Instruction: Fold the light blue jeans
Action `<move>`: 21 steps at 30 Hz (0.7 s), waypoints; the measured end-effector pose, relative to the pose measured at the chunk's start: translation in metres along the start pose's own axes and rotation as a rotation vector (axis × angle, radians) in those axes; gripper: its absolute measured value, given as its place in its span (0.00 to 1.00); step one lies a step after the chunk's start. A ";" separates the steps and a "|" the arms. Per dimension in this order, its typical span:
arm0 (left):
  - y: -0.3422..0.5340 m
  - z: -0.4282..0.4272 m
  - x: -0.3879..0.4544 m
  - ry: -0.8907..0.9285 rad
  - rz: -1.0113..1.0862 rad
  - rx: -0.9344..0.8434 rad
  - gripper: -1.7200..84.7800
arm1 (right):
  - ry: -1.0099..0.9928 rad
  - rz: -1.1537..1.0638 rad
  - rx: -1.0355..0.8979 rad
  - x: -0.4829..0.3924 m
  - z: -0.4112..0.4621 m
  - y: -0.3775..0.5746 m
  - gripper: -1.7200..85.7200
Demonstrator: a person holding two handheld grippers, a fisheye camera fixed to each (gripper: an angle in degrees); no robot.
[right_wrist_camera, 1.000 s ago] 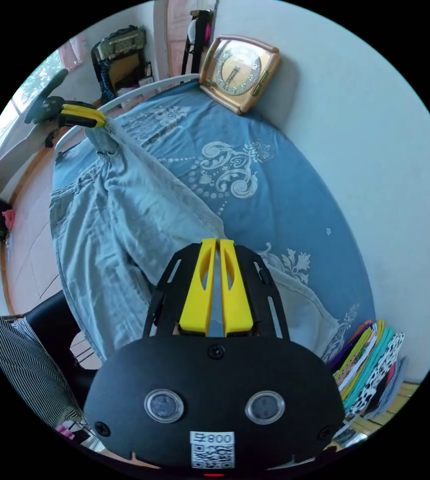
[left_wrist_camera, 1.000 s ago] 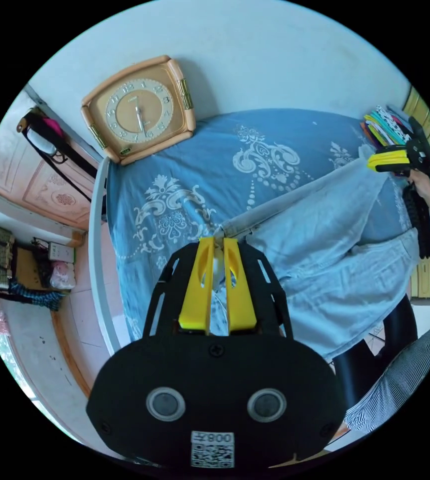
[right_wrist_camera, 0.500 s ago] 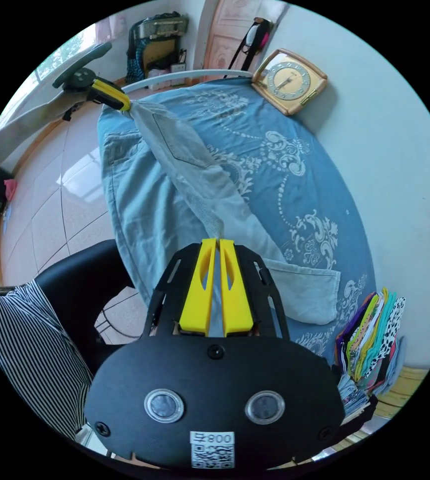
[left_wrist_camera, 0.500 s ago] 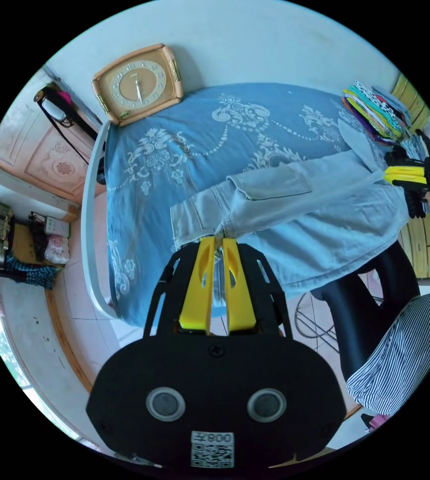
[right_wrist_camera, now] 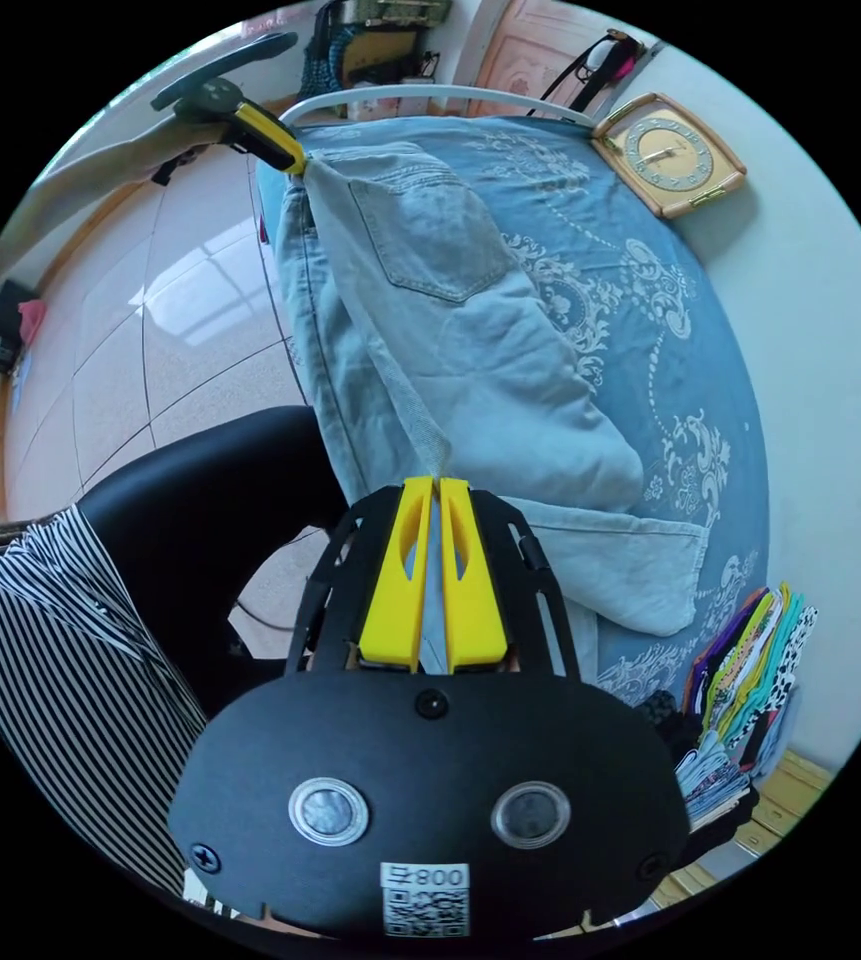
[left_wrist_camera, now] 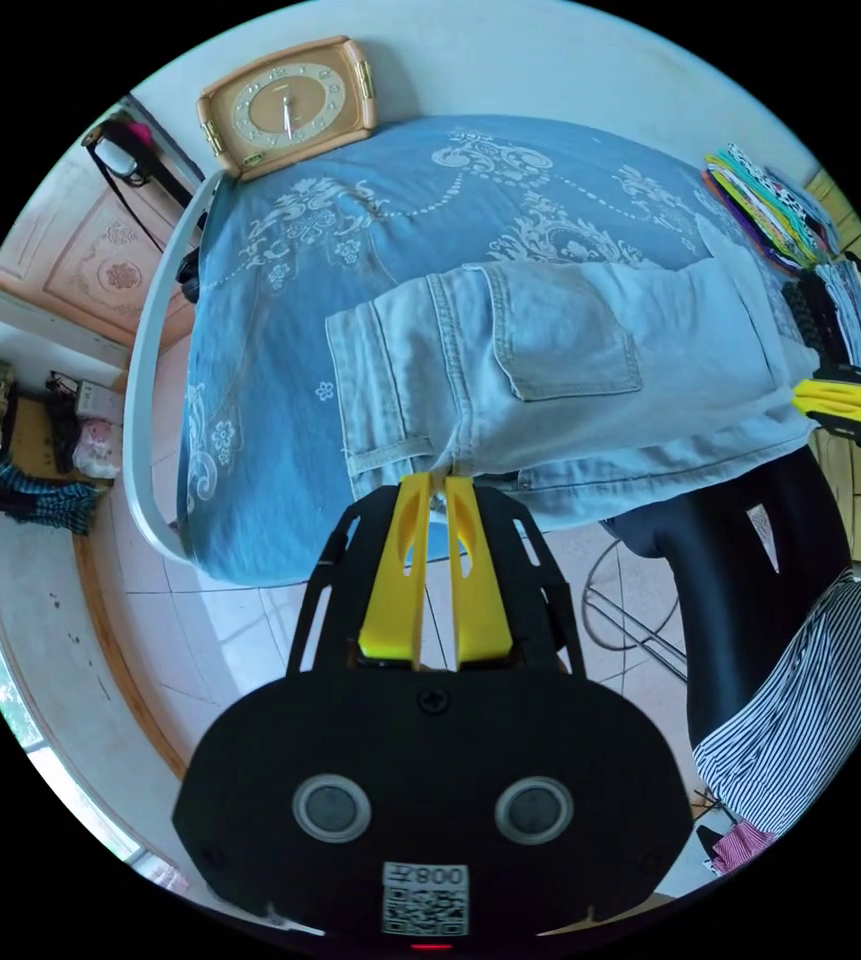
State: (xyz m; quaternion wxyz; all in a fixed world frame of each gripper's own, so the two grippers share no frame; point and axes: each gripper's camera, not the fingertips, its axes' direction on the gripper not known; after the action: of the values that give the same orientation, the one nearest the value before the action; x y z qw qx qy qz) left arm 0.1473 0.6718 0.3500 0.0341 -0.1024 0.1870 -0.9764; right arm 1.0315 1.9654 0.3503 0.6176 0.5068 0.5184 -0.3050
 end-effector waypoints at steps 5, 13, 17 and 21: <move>0.025 0.003 0.003 -0.017 0.022 0.012 0.03 | -0.028 0.008 0.004 -0.007 0.000 0.001 0.03; 0.068 0.055 0.021 -0.027 0.012 -0.073 0.04 | -0.113 0.058 -0.053 -0.019 0.052 -0.001 0.03; 0.085 0.070 0.025 -0.016 0.003 -0.087 0.04 | -0.116 0.073 -0.064 -0.021 0.072 -0.001 0.04; 0.102 0.082 0.025 0.019 -0.041 -0.102 0.03 | -0.152 0.122 -0.075 -0.013 0.096 0.000 0.04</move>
State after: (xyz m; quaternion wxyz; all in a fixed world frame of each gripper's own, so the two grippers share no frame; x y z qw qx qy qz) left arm 0.1436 0.5454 0.3918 0.0069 -0.0987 0.2347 -0.9670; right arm 1.0600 1.8730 0.3578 0.6910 0.4894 0.4494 -0.2848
